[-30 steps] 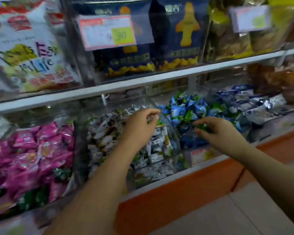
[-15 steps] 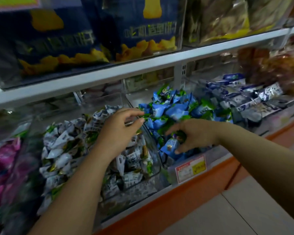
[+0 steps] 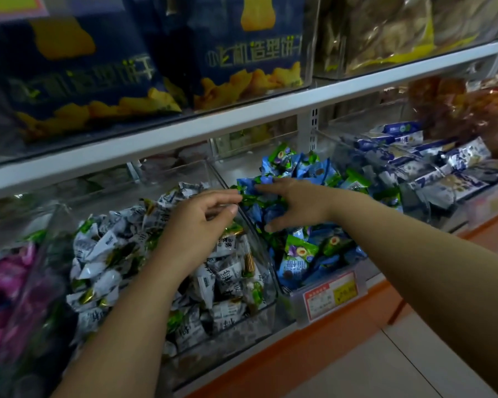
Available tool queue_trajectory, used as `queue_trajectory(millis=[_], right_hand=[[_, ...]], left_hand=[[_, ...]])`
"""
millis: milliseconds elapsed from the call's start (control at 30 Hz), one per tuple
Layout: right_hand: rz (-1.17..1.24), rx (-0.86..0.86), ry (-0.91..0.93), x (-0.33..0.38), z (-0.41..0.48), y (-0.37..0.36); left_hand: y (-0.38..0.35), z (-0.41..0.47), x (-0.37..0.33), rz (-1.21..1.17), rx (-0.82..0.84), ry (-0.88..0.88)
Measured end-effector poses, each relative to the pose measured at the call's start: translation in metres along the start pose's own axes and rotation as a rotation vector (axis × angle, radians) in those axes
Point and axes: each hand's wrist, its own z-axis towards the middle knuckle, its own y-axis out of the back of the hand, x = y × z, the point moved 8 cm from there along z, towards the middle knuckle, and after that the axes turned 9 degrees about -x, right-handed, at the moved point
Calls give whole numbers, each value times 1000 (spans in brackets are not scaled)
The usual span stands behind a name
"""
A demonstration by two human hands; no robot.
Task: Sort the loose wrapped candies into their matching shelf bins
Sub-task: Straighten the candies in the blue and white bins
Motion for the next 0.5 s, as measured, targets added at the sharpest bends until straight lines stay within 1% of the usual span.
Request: queue_trajectory(millis=[67, 133, 233, 300, 433, 500], right_hand=[[-70, 108, -21, 2, 8, -18], [-120, 104, 5, 6, 13, -22], [-118, 17, 34, 9, 16, -18], [-125, -44, 22, 8, 19, -16], [-138, -264, 4, 3, 23, 3], [-116, -287, -12, -1, 24, 7]], left_hand=[[0, 0, 0, -3, 0, 2], [0, 0, 1, -3, 3, 3], [0, -1, 1, 23, 2, -6], [-1, 0, 2, 38, 1, -13], [0, -1, 2, 35, 2, -11], [0, -2, 2, 32, 8, -10]])
